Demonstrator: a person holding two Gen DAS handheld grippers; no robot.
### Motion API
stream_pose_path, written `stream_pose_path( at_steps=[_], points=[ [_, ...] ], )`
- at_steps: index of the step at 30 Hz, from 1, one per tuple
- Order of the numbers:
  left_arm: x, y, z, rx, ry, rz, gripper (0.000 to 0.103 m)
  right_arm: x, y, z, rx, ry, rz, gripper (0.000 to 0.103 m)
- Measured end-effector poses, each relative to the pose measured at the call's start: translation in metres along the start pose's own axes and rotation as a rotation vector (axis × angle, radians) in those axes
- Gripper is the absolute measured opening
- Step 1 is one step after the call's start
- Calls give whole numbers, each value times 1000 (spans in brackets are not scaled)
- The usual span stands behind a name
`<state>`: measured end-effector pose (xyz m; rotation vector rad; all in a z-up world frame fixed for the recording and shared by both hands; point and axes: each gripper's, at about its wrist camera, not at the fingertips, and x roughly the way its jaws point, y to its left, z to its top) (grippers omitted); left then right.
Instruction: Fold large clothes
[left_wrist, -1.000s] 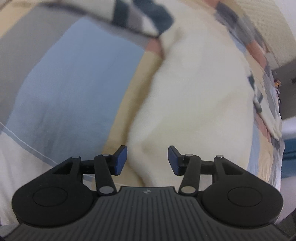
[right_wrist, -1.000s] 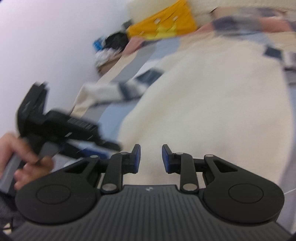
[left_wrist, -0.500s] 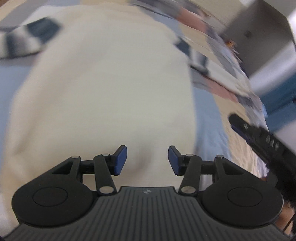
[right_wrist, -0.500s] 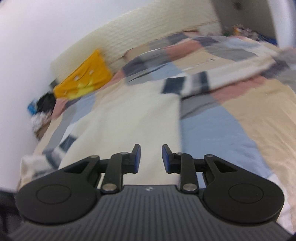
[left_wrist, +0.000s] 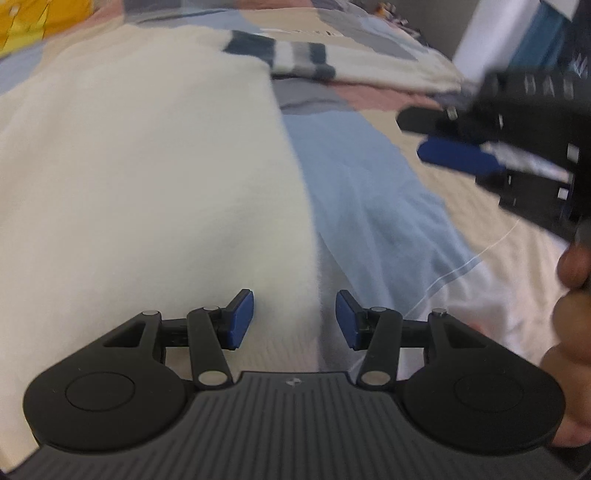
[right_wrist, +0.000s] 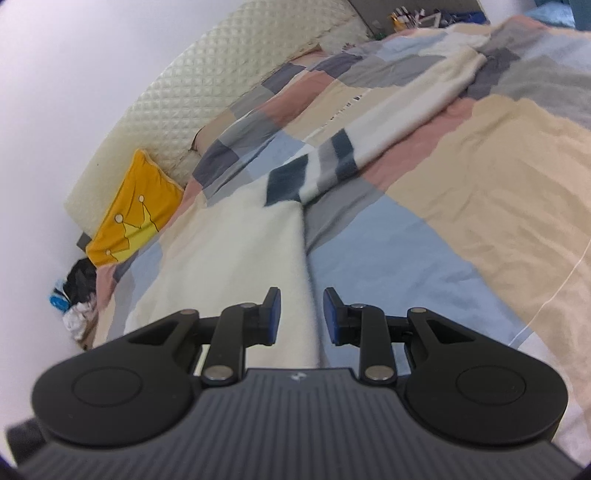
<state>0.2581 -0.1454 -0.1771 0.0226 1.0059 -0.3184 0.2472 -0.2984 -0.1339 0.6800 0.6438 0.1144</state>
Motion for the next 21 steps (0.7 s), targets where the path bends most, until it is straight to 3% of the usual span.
stream_pose_path(
  at_steps=[5, 8, 10, 11, 14, 21],
  points=[
    [14, -11, -4, 78, -14, 85, 53, 4, -6, 3, 29, 4, 6, 30],
    [19, -15, -8, 115, -16, 140, 42, 5, -8, 2, 37, 11, 0, 30],
    [21, -17, -7, 123, -24, 165, 29, 7, -9, 2, 48, 21, 0, 30],
    [21, -15, -6, 119, -28, 174, 17, 8, -9, 2, 52, 25, -3, 30],
    [13, 0, -1, 53, -52, 142, 9, 11, -10, 1, 60, 46, 0, 30],
    [-39, 75, 5, -186, -180, 54, 8, 18, -7, -7, 83, 89, 24, 30]
  ],
)
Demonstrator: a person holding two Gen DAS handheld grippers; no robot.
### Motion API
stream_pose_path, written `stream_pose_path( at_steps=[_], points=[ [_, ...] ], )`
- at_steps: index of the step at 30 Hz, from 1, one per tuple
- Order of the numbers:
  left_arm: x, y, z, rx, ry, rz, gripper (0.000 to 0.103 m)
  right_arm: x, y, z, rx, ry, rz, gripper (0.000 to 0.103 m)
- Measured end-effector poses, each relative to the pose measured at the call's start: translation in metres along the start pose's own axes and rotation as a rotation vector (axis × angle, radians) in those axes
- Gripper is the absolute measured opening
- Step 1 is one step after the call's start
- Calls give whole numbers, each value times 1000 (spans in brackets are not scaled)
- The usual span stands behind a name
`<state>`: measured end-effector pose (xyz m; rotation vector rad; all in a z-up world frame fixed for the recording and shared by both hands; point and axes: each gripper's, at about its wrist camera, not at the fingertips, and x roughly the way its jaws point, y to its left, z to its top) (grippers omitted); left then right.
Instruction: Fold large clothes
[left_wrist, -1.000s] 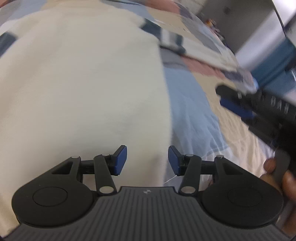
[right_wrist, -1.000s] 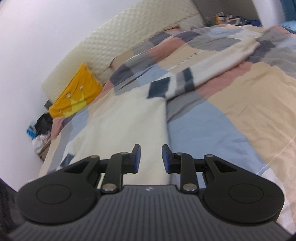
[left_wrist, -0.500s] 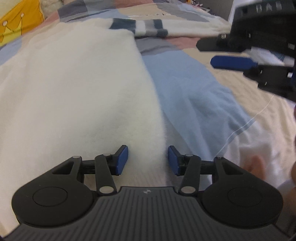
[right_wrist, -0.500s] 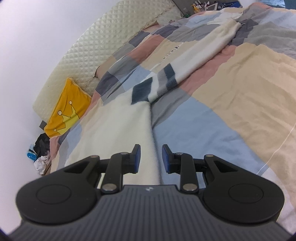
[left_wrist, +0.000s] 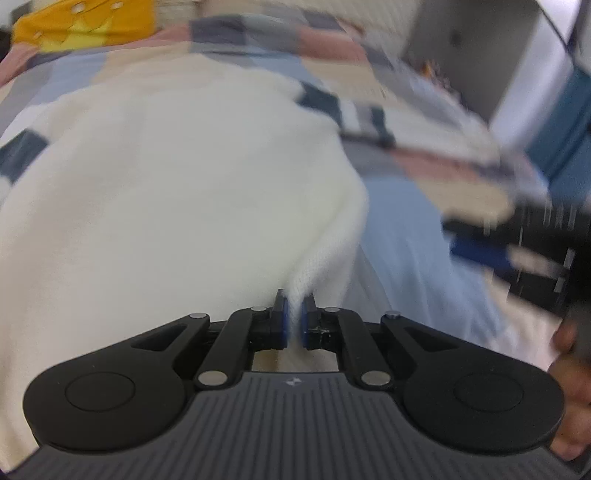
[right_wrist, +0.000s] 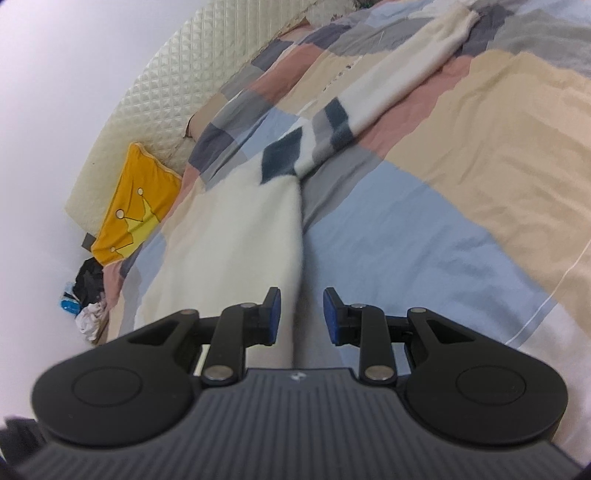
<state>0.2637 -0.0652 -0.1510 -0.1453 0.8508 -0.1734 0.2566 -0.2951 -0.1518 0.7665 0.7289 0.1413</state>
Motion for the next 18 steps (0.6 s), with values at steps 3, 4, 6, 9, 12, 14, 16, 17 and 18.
stream_pose_path(
  at_steps=[3, 4, 6, 9, 12, 14, 16, 17, 18],
  points=[
    [-13, 33, 11, -77, -35, -12, 8, 9, 4, -5, 2, 38, 28, 30],
    [-14, 47, 14, -125, -38, -29, 8, 13, 5, -7, 2, 56, 42, 30],
    [-14, 70, 16, -200, -47, -52, 8, 21, 8, -12, 3, 88, 65, 30],
    [-7, 98, 15, -295, -49, -74, 8, 33, 14, -19, 1, 142, 101, 30],
    [4, 121, 11, -382, -40, -98, 8, 47, 17, -28, 47, 211, 165, 48],
    [8, 133, 9, -417, -40, -103, 8, 54, 18, -34, 89, 241, 204, 59],
    [12, 143, 9, -447, -42, -107, 8, 61, 22, -41, 108, 273, 237, 59],
    [13, 148, 10, -460, -46, -107, 7, 65, 24, -45, 124, 293, 254, 59],
    [15, 152, 11, -472, -49, -107, 7, 67, 25, -48, 141, 310, 268, 59]
  ],
)
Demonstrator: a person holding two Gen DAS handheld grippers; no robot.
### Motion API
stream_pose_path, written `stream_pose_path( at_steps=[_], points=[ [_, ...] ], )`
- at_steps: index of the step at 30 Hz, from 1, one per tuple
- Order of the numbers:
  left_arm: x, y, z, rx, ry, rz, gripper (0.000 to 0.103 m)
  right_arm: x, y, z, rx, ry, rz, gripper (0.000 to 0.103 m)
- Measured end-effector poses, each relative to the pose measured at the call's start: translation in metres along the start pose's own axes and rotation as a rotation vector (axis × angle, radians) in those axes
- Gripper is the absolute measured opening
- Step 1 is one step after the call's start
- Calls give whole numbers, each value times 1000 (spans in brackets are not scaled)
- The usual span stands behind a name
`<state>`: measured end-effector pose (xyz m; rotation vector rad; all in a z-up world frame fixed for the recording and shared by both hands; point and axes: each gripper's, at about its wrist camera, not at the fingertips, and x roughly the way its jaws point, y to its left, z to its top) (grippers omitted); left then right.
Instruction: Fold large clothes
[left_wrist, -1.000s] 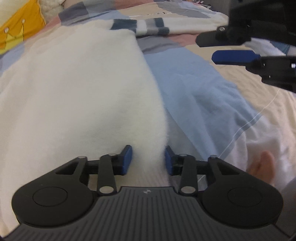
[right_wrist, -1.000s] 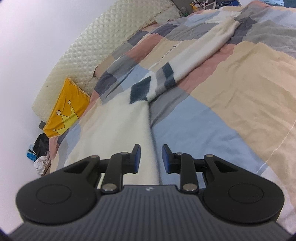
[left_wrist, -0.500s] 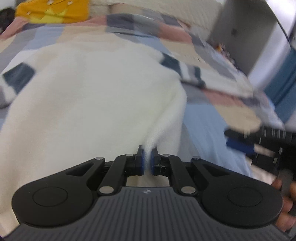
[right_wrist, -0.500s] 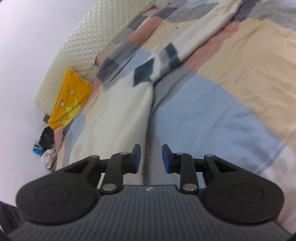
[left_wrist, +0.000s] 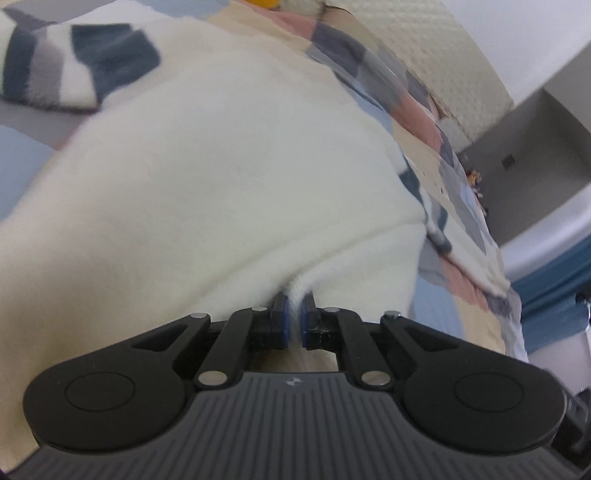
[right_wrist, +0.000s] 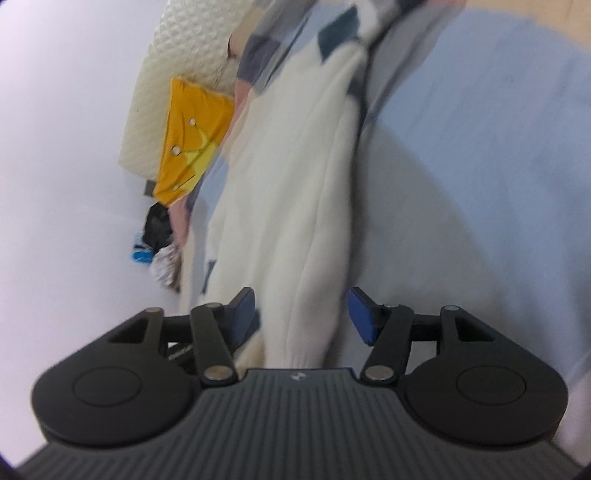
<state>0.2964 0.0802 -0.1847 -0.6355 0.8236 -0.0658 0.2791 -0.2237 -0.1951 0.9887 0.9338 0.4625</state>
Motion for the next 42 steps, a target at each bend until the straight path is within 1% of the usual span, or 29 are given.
stream_pose_path(
  at_steps=[3, 6, 9, 11, 12, 13, 14, 16, 22, 25, 28, 30, 32, 33, 34, 36, 38, 40, 42],
  points=[
    [1, 12, 4, -49, 2, -20, 7, 14, 0, -9, 30, 59, 32, 59],
    [1, 20, 6, -75, -5, -29, 7, 26, 2, -15, 41, 97, 40, 59],
    [-1, 27, 8, -104, -14, -37, 7, 42, 2, -20, 79, 137, 49, 59],
    [0, 28, 8, -112, -16, -38, 7, 51, 2, -26, 97, 164, 71, 58],
    [-1, 29, 8, -117, -19, -40, 7, 55, 4, -28, 99, 180, 91, 54],
    [-2, 31, 9, -127, -24, -43, 7, 56, 7, -30, 89, 183, 103, 39],
    [-4, 32, 9, -135, -28, -52, 7, 54, 12, -30, 60, 172, 98, 29],
    [-6, 33, 8, -146, -21, -85, 8, 47, 21, -28, -12, 137, 85, 19],
    [-10, 31, 3, -142, 5, -195, 9, 8, 37, -23, -124, 0, 106, 15],
    [-12, 29, -2, -138, 15, -250, 10, -11, 39, -22, -182, -54, 49, 15],
    [-11, 24, -8, -116, 41, -272, 10, -28, 32, -19, -175, -82, -14, 15],
    [-11, 21, -13, -104, 54, -271, 10, -32, 31, -19, -177, -107, -84, 15],
    [-12, 17, -18, -95, 62, -279, 10, -39, 35, -20, -224, -140, -183, 14],
    [-12, 15, -20, -88, 69, -282, 10, -43, 36, -21, -235, -155, -213, 11],
    [-12, 13, -23, -77, 75, -280, 10, -46, 37, -20, -241, -170, -243, 9],
    [-12, 6, -28, -36, 87, -257, 10, -54, 39, -19, -256, -216, -315, 9],
    [-9, 3, -34, -15, 97, -239, 10, -61, 35, -15, -250, -237, -340, 9],
    [-7, 5, -38, -15, 115, -236, 10, -67, 29, -9, -224, -236, -354, 9],
    [-6, 4, -42, 5, 129, -212, 10, -72, 22, -2, -183, -232, -376, 8]
  ],
)
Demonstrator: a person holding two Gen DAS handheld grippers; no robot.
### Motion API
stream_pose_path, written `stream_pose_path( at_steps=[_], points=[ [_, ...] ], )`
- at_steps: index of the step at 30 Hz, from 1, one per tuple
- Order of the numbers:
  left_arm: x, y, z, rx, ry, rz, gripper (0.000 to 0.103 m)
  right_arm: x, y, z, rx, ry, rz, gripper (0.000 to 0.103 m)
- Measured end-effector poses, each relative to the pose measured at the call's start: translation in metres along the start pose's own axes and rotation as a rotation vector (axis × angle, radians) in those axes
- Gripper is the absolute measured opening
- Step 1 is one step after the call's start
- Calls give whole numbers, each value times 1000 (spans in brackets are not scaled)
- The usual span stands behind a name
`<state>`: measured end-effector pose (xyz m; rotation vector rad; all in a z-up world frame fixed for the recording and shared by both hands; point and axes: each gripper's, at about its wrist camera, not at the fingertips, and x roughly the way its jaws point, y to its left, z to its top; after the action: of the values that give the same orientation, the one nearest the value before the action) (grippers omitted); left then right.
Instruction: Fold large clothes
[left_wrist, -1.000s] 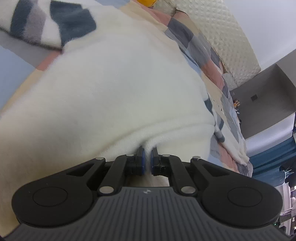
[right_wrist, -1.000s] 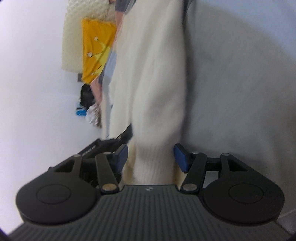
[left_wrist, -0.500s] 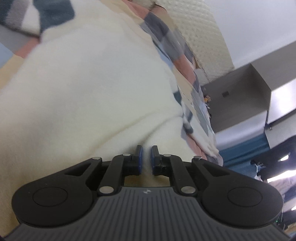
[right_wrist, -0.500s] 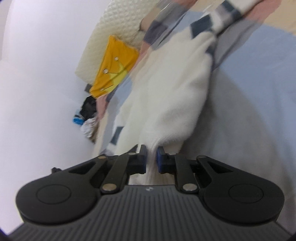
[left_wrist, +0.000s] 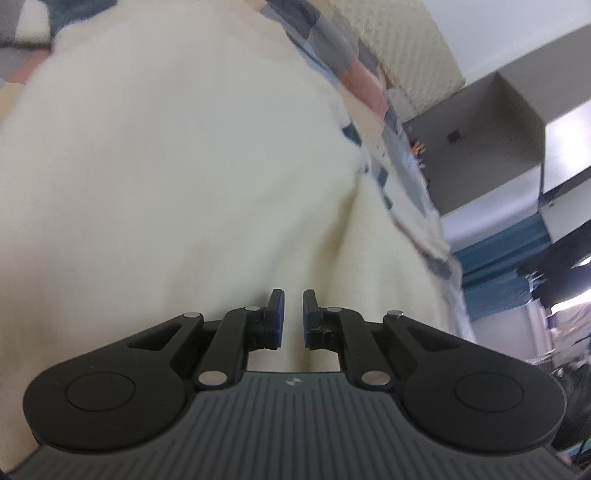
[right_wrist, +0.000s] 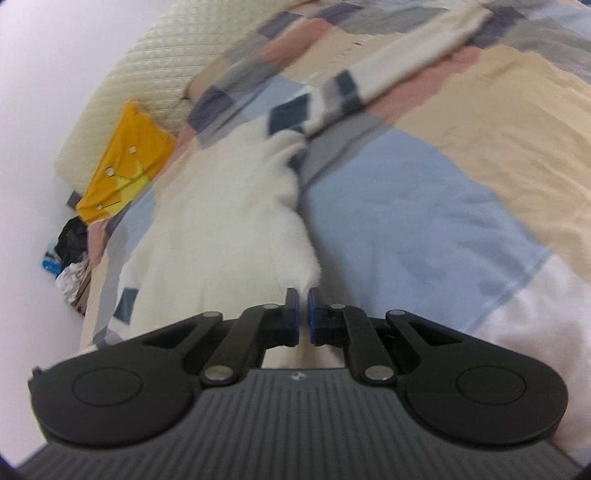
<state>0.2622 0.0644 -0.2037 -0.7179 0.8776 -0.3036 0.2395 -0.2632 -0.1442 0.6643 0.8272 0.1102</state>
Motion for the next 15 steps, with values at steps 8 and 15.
stream_pose_path(
  at_steps=[8, 15],
  points=[
    [-22, -8, -6, 28, -18, 66, 10, -7, -8, 41, 7, -73, -198, 7],
    [-81, 11, -7, -45, -108, 188, 43, 9, -46, 55, 173, 21, -275, 7]
  ],
)
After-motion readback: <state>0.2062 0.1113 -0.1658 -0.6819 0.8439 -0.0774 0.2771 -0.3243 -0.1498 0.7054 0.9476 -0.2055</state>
